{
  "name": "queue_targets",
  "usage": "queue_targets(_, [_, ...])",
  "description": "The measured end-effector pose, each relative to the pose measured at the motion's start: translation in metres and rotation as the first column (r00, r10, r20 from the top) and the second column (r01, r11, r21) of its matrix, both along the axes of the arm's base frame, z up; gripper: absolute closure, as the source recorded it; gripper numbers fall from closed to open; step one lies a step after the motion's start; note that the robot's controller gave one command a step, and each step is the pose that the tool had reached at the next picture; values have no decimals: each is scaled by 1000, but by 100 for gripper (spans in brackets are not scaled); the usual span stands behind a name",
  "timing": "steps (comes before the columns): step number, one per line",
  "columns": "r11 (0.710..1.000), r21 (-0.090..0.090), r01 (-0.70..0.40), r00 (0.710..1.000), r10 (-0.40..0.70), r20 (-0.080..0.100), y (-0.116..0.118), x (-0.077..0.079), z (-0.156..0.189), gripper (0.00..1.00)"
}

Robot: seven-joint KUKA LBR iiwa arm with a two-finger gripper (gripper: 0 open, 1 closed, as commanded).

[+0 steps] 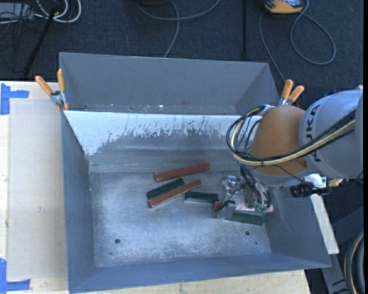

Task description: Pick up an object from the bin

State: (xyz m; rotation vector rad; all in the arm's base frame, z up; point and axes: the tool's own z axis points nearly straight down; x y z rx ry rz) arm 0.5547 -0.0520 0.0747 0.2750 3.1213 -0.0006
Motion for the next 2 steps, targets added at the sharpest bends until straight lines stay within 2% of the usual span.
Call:
queue_targets(1, [1000, 2, 12, 1000, -12, 1, 33, 8, 163, 100])
queue_targets(2, [978, -1, -209, 978, 209, -2, 12, 31, 220, 100])
